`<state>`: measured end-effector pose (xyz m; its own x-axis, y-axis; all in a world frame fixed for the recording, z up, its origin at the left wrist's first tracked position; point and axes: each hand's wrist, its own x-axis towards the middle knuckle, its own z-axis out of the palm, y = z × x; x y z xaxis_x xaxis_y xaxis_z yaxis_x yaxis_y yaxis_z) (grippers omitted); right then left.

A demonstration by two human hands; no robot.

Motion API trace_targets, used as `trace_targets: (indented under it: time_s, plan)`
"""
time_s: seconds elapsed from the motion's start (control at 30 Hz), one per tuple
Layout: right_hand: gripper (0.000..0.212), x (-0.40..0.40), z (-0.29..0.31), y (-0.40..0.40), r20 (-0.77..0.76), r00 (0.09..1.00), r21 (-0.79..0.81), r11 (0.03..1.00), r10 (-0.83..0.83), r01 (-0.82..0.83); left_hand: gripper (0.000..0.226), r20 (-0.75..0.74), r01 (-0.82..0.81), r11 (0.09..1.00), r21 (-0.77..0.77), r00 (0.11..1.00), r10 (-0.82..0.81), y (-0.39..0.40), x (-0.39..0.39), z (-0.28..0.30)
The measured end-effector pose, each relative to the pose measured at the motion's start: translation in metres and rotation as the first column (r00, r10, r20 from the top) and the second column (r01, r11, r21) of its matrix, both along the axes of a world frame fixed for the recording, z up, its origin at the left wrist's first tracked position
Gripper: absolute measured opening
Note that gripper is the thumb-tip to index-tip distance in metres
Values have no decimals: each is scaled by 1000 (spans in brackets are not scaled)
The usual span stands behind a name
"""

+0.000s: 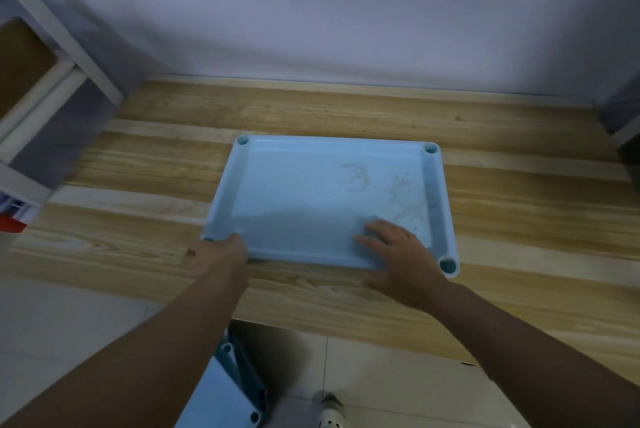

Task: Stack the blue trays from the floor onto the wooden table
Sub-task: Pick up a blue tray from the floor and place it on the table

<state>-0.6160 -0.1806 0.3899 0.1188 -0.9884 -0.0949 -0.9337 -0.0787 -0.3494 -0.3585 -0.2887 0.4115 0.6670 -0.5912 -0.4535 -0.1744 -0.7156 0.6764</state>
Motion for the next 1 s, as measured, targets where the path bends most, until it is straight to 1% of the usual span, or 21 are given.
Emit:
trace_targets:
  time_s: [0.07,0.13,0.23,0.4,0.53,0.63,0.7,0.87,1.0]
  plan:
    - [58,5,-6,-3,-41,997,11,998,67,-67,55,-135,-42,998,-51,990,34,-8,5,-6]
    - [54,6,-8,-6,-39,998,-4,999,53,-53,57,-208,-76,993,-93,977,55,-15,8,-5]
    - [52,5,-10,-10,-19,999,-6,999,43,-43,62,-222,-13,992,-128,975,-16,-24,11,-1]
    - [52,4,-10,-12,-31,999,7,1000,26,-25,69,-205,82,988,-129,973,-107,-25,16,-3]
    - [53,7,-9,-12,-24,1000,20,1000,4,-4,70,-239,89,985,-149,963,-123,-23,19,-3]
    - [53,13,-5,-13,-9,1000,42,999,-23,23,70,-305,85,986,-140,944,-125,-24,20,1]
    - [54,18,-1,-14,-22,999,53,998,-44,45,73,-346,105,987,-126,927,-143,-22,22,4]
    - [59,37,7,-11,-47,993,78,991,-109,112,78,-383,153,983,-105,906,-182,-16,33,6]
    - [60,62,14,-6,-16,989,50,988,-148,149,75,-447,133,984,-120,878,-173,-9,57,11]
